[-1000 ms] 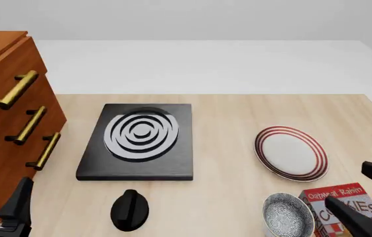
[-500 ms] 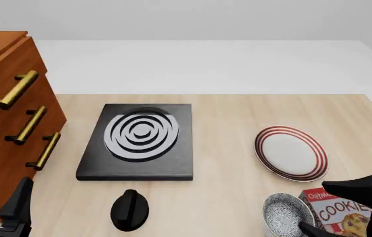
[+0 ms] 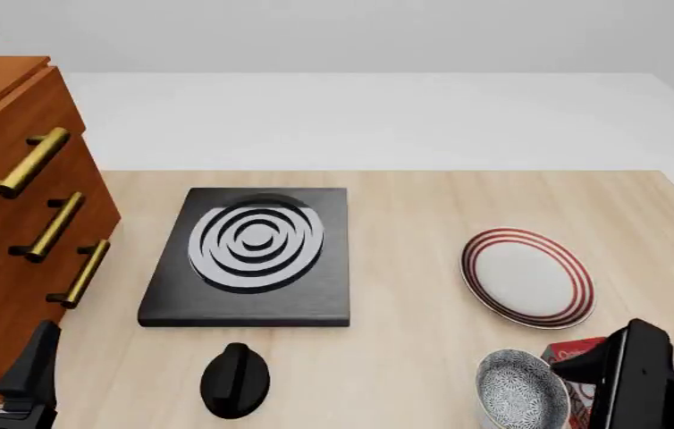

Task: Pick the akita bowl on the ramekin and place it on the plate.

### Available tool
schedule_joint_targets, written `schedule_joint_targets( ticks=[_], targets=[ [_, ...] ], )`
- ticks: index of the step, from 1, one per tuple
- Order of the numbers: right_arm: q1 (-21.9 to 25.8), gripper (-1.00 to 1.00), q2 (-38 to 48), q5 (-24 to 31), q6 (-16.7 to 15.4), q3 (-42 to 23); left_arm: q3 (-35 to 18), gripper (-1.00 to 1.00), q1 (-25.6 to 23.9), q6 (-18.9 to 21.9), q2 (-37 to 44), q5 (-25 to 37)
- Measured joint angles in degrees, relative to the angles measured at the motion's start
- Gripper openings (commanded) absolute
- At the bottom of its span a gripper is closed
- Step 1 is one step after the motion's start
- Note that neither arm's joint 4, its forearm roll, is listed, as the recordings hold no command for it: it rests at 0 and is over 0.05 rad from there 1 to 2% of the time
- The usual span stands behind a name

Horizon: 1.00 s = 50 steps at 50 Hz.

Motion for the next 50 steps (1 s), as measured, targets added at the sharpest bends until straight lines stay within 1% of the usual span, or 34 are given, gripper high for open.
schedule_joint_targets(
  ticks=[12,18,24,36,50],
  targets=[
    [-0.5,1.00,4.2,-3.7,-3.1,3.3,0.0,1.00,0.0,0.0,0.0,0.0],
    [-1.3,1.00,5.5,-4.8,-5.0,3.8,0.0,1.00,0.0,0.0,0.0,0.0],
    [-1.5,1.00,7.5,-6.8,-6.0,4.3,0.0,1.00,0.0,0.0,0.0,0.0],
    [-1.5,1.00,12.4,-11.9,-6.7,6.5,0.0,1.00,0.0,0.0,0.0,0.0],
    [-0.7,1.00,17.5,-16.6,-5.5,7.6,0.0,1.00,0.0,0.0,0.0,0.0]
  ],
)
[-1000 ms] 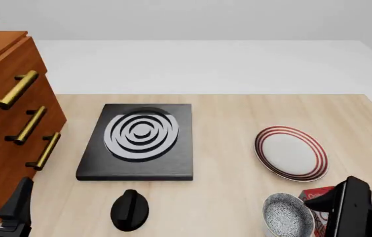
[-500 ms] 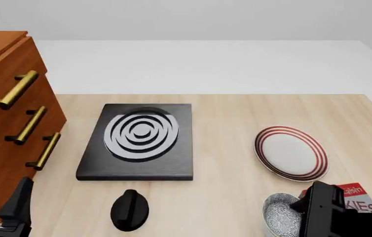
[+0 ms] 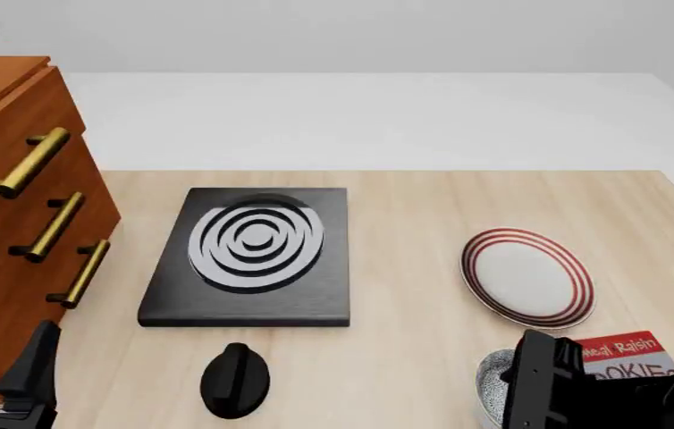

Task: Pick the akita bowl on the ramekin and place it on the plate.

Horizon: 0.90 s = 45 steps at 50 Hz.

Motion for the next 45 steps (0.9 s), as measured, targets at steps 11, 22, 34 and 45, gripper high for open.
schedule_joint_targets(
  ticks=[11,22,34,45],
  targets=[
    [-0.9,1.00,1.6,-1.9,0.6,1.0,0.0,1.00,0.0,0.0,0.0,0.0],
    [-2.7,1.00,2.6,-3.6,0.0,2.7,0.0,1.00,0.0,0.0,0.0,0.0],
    [-4.4,1.00,4.9,-7.0,-1.1,5.2,0.0,1.00,0.0,0.0,0.0,0.0],
    [-6.2,1.00,5.6,-8.6,-2.1,6.6,0.0,1.00,0.0,0.0,0.0,0.0]
  ],
)
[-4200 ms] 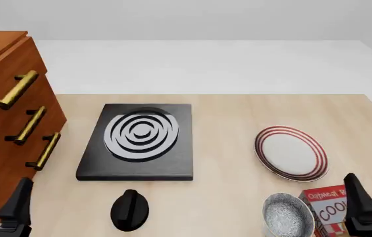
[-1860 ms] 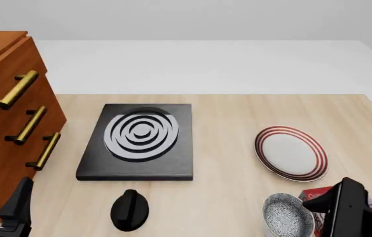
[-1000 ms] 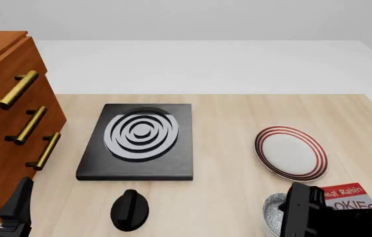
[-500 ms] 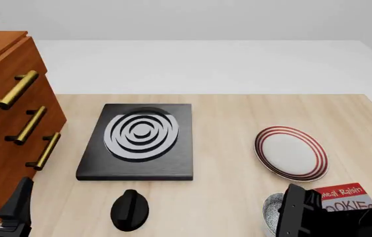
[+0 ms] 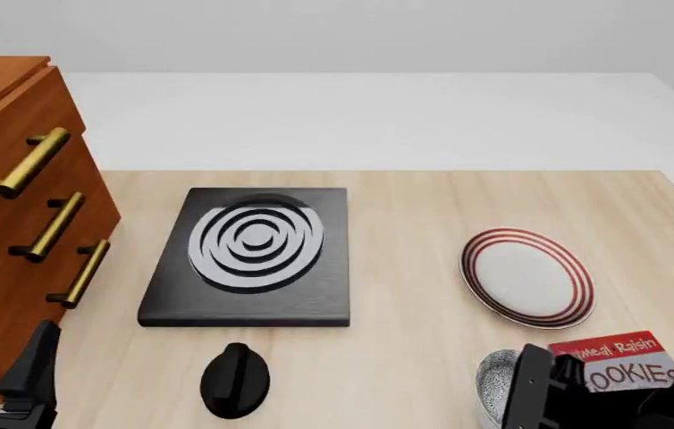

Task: Pick the akita bowl on the ramekin and place it on the plate.

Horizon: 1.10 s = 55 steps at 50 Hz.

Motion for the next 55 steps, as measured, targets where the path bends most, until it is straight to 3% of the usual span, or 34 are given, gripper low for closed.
schedule_joint_targets(
  ticks=[5,6,26,55],
  targets=[
    [-0.7,1.00,-0.2,0.0,-0.5,0.3,0.0,1.00,0.0,0.0,0.0,0.0],
    [-0.7,-1.00,-0.3,0.0,-0.5,0.4,0.0,1.00,0.0,0.0,0.0,0.0],
    [0.3,-1.00,0.1,-1.3,-1.7,0.8,0.0,1.00,0.0,0.0,0.0,0.0],
    [-4.2,-1.00,-10.6,13.3,-7.7,-4.7,0.0,1.00,0.0,0.0,0.0,0.0]
  ],
)
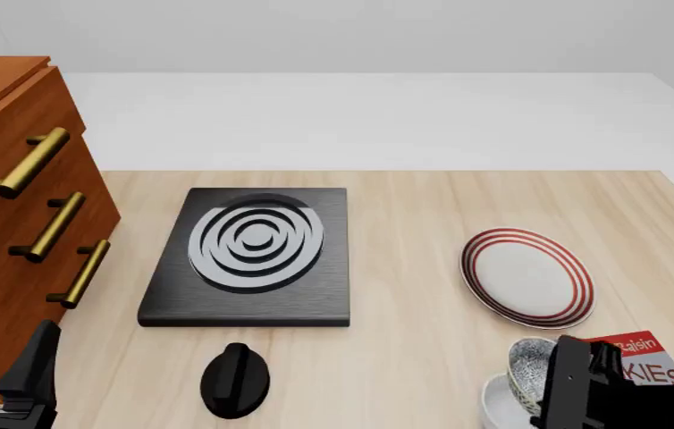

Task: Pick the akita bowl on the ramekin and place it on the plate.

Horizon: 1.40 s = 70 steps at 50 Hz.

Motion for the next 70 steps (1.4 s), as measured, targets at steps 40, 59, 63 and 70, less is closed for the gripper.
schedule_joint_targets(
  ticks=[40,59,63,70],
  targets=[
    [-7.6,-1.00,11.3,-3.6,-5.9,-13.6,0.0,1.00,0.0,0.0,0.0,0.0],
    [-10.5,-1.00,19.7,-8.2,-6.0,-19.0,0.0,1.00,0.0,0.0,0.0,0.0],
    [-10.8,-1.00,21.8,-9.1,-5.2,-20.3,0.0,1.00,0.0,0.0,0.0,0.0],
    [-11.9,-1.00,25.4,-11.0,-4.7,-21.8,0.0,1.00,0.0,0.0,0.0,0.0]
  ],
)
